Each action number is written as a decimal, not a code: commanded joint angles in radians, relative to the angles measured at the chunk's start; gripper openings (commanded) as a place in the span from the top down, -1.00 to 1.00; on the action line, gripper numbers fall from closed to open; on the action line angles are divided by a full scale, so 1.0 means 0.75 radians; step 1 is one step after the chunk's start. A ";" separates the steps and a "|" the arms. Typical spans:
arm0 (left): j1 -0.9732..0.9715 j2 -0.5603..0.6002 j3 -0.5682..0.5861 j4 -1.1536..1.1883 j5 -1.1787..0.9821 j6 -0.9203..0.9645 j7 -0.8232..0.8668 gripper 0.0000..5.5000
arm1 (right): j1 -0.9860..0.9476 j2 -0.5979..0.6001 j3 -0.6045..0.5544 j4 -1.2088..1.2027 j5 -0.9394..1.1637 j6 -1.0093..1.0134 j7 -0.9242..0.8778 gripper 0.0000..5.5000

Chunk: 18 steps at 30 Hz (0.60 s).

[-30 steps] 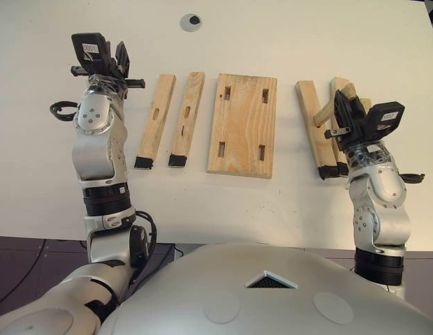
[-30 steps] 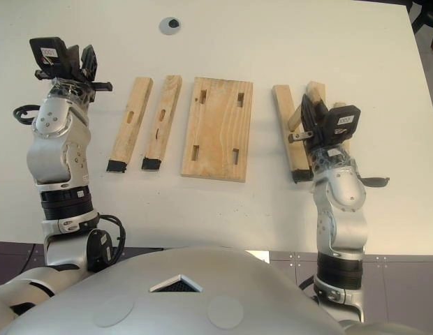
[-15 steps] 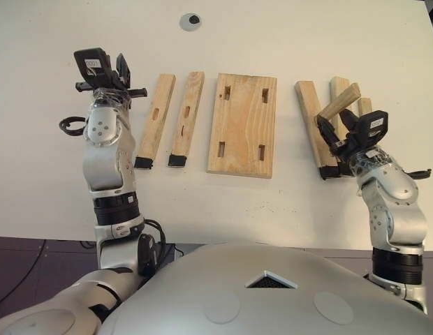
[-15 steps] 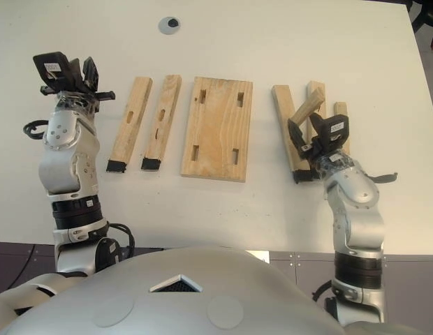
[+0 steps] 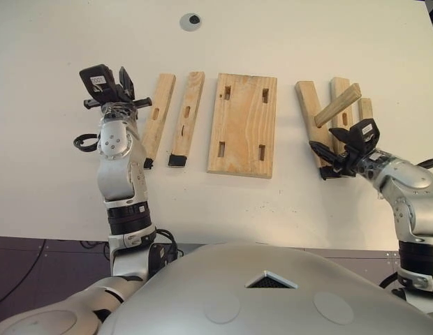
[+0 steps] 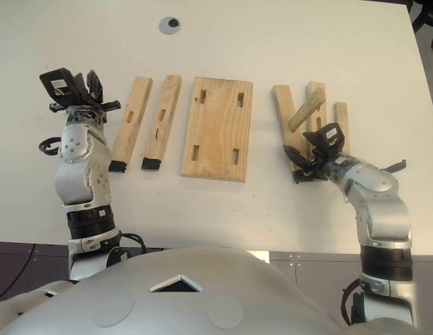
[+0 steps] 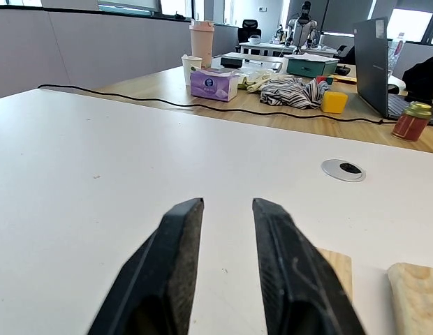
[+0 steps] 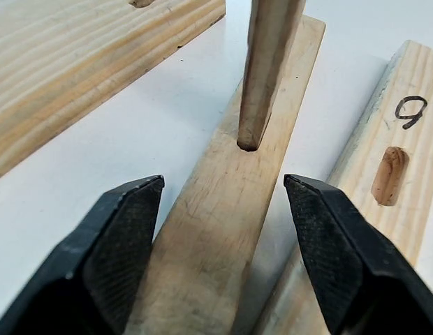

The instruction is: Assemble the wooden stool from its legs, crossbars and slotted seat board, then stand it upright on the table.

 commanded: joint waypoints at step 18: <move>-0.052 0.008 -0.051 0.047 0.009 -0.210 -0.039 0.54 | -0.463 0.016 0.020 -0.061 0.058 0.433 -0.075 0.25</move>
